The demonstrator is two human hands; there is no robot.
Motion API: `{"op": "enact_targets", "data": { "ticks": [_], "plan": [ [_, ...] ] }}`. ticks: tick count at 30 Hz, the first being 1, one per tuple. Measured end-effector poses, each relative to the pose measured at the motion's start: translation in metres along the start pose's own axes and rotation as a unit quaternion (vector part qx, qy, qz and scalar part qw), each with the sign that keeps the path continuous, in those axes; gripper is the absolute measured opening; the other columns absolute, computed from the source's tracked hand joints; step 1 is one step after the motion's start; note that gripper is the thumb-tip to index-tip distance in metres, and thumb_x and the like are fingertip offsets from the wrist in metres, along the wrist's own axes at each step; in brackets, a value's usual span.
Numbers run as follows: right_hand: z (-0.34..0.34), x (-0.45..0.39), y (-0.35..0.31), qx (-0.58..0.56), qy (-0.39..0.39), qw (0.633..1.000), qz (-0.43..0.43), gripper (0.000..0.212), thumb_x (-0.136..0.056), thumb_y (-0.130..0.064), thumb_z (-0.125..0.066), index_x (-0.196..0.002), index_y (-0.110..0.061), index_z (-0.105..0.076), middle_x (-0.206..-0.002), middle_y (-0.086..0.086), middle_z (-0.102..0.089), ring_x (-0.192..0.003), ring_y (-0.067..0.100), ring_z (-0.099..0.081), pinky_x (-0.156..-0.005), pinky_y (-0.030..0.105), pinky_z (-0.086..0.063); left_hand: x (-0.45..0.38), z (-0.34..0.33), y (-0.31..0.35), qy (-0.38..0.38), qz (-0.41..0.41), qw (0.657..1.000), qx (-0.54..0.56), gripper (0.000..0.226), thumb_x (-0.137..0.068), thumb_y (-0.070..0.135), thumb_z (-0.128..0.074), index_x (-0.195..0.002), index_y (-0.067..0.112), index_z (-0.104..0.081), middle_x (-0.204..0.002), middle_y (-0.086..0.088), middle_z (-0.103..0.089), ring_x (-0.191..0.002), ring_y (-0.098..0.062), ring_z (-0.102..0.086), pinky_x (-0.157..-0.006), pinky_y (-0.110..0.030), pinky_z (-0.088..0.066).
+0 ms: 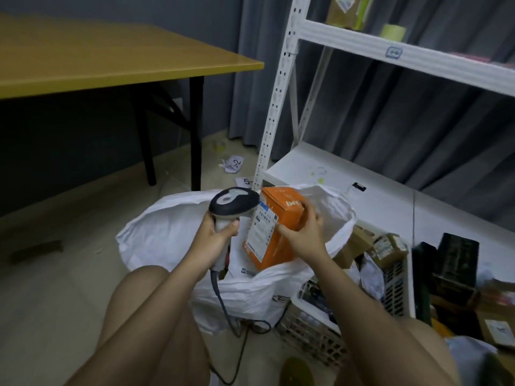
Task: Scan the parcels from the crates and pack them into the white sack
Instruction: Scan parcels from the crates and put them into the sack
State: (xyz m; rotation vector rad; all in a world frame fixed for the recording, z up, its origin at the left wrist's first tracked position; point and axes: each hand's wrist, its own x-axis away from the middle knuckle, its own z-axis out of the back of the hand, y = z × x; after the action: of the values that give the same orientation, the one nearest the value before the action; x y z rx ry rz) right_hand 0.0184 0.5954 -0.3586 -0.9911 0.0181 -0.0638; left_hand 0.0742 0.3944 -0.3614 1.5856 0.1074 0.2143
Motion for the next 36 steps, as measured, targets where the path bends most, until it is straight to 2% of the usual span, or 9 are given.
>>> {"op": "enact_targets", "data": {
  "ticks": [6, 11, 14, 17, 22, 26, 28, 31, 36],
  "plan": [
    [-0.030, -0.023, 0.015, 0.183, -0.101, 0.977, -0.048, 0.081, -0.087, -0.039, -0.067, -0.152, -0.026, -0.021, -0.155, 0.011, -0.020, -0.138, 0.033, -0.032, -0.110, 0.041, -0.032, -0.019, 0.004, -0.029, 0.000, 0.036, 0.999, -0.001, 0.045, -0.092, 0.016, -0.060, -0.134, 0.018, -0.044, -0.122, -0.002, -0.060, -0.108, -0.016, -0.059, -0.098, -0.037, -0.047],
    [-0.053, -0.039, 0.024, 0.321, -0.041, 0.946, 0.019, 0.050, -0.093, -0.023, -0.059, -0.138, -0.013, -0.041, -0.144, 0.013, -0.035, -0.123, 0.029, -0.046, -0.094, 0.032, -0.038, -0.030, 0.005, -0.049, 0.011, 0.055, 0.998, 0.001, 0.048, -0.092, 0.015, -0.060, -0.137, 0.017, -0.042, -0.126, -0.004, -0.058, -0.114, -0.018, -0.056, -0.101, -0.038, -0.046],
    [-0.066, -0.046, 0.035, 0.332, -0.157, 0.927, 0.072, 0.036, -0.089, -0.031, -0.061, -0.121, -0.018, -0.048, -0.124, 0.004, -0.050, -0.108, 0.026, -0.057, -0.081, 0.034, -0.045, -0.035, 0.006, -0.060, 0.013, 0.073, 0.997, 0.004, 0.049, -0.091, 0.018, -0.061, -0.137, 0.019, -0.042, -0.125, -0.006, -0.059, -0.115, -0.021, -0.057, -0.103, -0.042, -0.045],
    [-0.070, -0.051, 0.041, 0.366, -0.253, 0.894, 0.062, 0.056, -0.081, -0.046, -0.071, -0.123, -0.022, -0.044, -0.121, -0.001, -0.052, -0.105, 0.021, -0.058, -0.083, 0.036, -0.049, -0.036, 0.002, -0.066, 0.011, 0.087, 0.996, 0.007, 0.049, -0.091, 0.018, -0.061, -0.136, 0.020, -0.042, -0.125, -0.003, -0.059, -0.114, -0.018, -0.057, -0.102, -0.040, -0.045],
    [-0.067, -0.065, 0.044, 0.434, -0.114, 0.890, 0.086, 0.039, -0.097, -0.022, -0.051, -0.134, -0.017, -0.040, -0.134, 0.009, -0.047, -0.109, 0.028, -0.057, -0.081, 0.036, -0.050, -0.031, -0.008, -0.068, 0.008, 0.084, 0.996, 0.003, 0.046, -0.092, 0.014, -0.060, -0.134, 0.018, -0.043, -0.112, -0.003, -0.062, -0.098, -0.014, -0.060, -0.082, -0.026, -0.051],
    [-0.062, -0.054, 0.050, 0.435, -0.215, 0.854, 0.188, 0.047, -0.100, -0.029, -0.045, -0.146, -0.027, -0.038, -0.151, 0.009, -0.030, -0.130, 0.030, -0.038, -0.098, 0.040, -0.044, -0.025, -0.011, -0.067, 0.008, 0.081, 0.997, 0.006, 0.046, -0.092, 0.015, -0.060, -0.134, 0.022, -0.042, -0.114, 0.006, -0.060, -0.099, -0.005, -0.058, -0.081, -0.021, -0.048],
    [-0.060, -0.048, 0.055, 0.464, -0.252, 0.838, 0.140, 0.058, -0.099, -0.045, -0.045, -0.152, -0.029, -0.027, -0.162, 0.009, -0.006, -0.143, 0.037, -0.019, -0.109, 0.046, -0.035, -0.023, -0.012, -0.067, 0.004, 0.080, 0.997, 0.009, 0.046, -0.091, 0.015, -0.060, -0.133, 0.023, -0.042, -0.116, 0.006, -0.060, -0.101, -0.005, -0.058, -0.083, -0.021, -0.047],
    [-0.055, -0.046, 0.069, 0.514, -0.241, 0.822, 0.042, 0.080, -0.098, -0.038, -0.050, -0.155, -0.031, 0.006, -0.160, 0.012, 0.023, -0.145, 0.043, -0.009, -0.109, 0.049, -0.037, -0.019, -0.015, -0.067, -0.002, 0.081, 0.997, 0.015, 0.047, -0.091, 0.015, -0.061, -0.134, 0.021, -0.044, -0.120, 0.003, -0.060, -0.105, -0.009, -0.059, -0.092, -0.029, -0.048],
    [-0.047, -0.040, 0.072, 0.479, -0.077, 0.873, 0.049, 0.058, -0.098, -0.013, -0.047, -0.149, -0.015, -0.020, -0.152, 0.018, -0.018, -0.124, 0.031, -0.043, -0.090, 0.034, -0.047, -0.012, -0.015, -0.064, -0.016, 0.071, 0.997, 0.009, 0.048, -0.091, 0.015, -0.061, -0.135, 0.022, -0.044, -0.121, 0.006, -0.060, -0.109, -0.008, -0.058, -0.092, -0.026, -0.047]
  ]
}}
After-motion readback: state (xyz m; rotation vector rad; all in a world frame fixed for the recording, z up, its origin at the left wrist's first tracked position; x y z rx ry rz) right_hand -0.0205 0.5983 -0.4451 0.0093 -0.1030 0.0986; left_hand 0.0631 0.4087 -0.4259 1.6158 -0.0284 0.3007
